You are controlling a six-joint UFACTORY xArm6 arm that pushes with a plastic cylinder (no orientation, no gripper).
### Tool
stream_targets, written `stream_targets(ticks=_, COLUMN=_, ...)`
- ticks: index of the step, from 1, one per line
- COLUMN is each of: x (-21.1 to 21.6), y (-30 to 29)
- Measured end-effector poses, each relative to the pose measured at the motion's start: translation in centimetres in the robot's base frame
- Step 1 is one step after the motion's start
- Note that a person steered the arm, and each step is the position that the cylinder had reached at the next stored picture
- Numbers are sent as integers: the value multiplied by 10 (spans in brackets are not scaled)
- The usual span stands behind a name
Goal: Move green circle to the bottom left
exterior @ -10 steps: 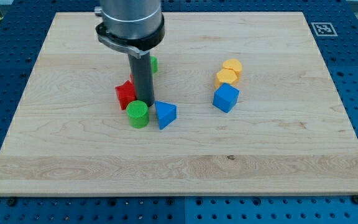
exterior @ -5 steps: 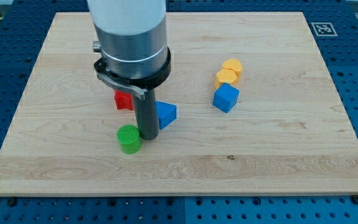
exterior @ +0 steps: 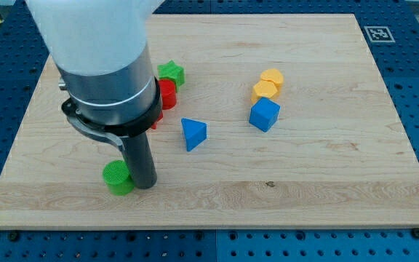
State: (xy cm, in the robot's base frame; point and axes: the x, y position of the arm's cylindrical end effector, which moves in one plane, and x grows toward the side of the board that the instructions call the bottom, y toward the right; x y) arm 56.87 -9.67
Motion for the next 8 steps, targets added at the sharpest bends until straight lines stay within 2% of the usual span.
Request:
stream_targets(ticks=3, x=-17, y=-57)
stream_targets(ticks=8, x=0, y=-76)
